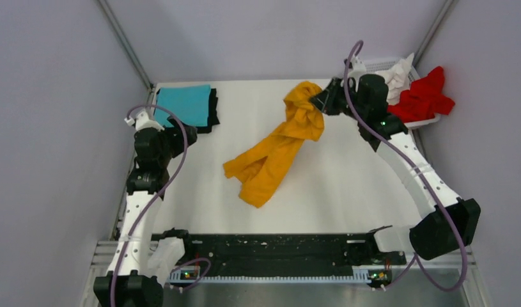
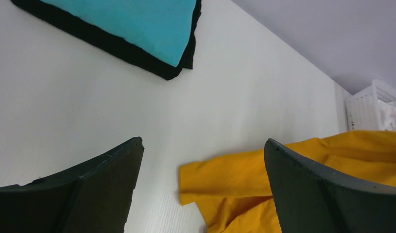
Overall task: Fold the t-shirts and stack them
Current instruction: Move the tshirt to the center of the board, then flatten out the tshirt
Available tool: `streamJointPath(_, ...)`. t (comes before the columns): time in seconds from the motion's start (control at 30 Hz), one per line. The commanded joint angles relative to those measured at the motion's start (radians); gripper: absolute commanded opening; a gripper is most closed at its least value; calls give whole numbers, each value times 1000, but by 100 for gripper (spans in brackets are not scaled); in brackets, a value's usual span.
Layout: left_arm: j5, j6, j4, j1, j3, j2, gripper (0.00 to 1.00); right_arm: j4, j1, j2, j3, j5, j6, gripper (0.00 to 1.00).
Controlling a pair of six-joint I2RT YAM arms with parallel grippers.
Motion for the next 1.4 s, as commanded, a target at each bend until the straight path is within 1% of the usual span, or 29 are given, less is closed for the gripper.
streamJointPath(0.0,-34,-33,-70,2,-27,1,99,-102,-135,-81,-271,343,52,32)
streamJointPath(0.07,6,-45,-89,0,-39,21,99,-202,-184,-75,-314,439,50,54)
streamJointPath(0.1,35,-48,-91,1,-46,34,99,-249,-189,-75,-318,518,48,71)
streamJointPath(0.13,69,-56,-95,-1,-55,50,99,-284,-191,-78,-323,577,34,91)
streamJointPath(0.17,107,-65,-94,-2,-67,67,99,-301,-190,-84,-330,614,25,98)
streamJointPath(0.27,204,-98,-69,-25,-113,130,99,-307,-188,-112,-361,627,7,99)
streamJointPath(0.33,228,-118,-52,-68,-123,185,99,-291,-176,-129,-380,607,-15,99)
streamJointPath(0.5,174,-134,-48,-256,-66,356,98,-239,-69,-138,-418,606,-91,99)
streamJointPath(0.6,170,-140,-56,-315,-33,445,93,-215,-58,-113,-421,598,-102,99)
streamJointPath(0.7,174,-146,-54,-339,-26,516,88,-179,-44,-87,-409,551,-109,99)
streamJointPath(0.83,190,-151,-30,-355,-6,595,76,-84,4,-45,-409,529,-134,99)
streamJointPath(0.93,176,-160,-12,-359,18,640,71,-39,43,7,-390,575,-158,98)
streamJointPath(1.07,171,-176,32,-359,44,696,63,-29,75,108,-329,624,-170,96)
streamJointPath(1.13,185,-179,55,-360,60,726,55,-6,90,154,-302,660,-161,95)
streamJointPath(1.17,189,-182,70,-360,65,745,49,12,98,176,-292,678,-156,95)
streamJointPath(1.2,187,-183,79,-361,69,759,41,27,110,201,-279,700,-150,95)
streamJointPath(1.23,186,-184,81,-360,76,770,29,39,122,225,-266,724,-148,94)
streamJointPath(1.27,189,-185,84,-359,82,781,14,62,130,252,-254,748,-143,94)
streamJointPath(1.3,194,-184,88,-359,89,787,1,72,134,280,-240,776,-132,93)
streamJointPath(1.37,200,-180,98,-360,96,787,0,73,134,335,-196,852,-100,91)
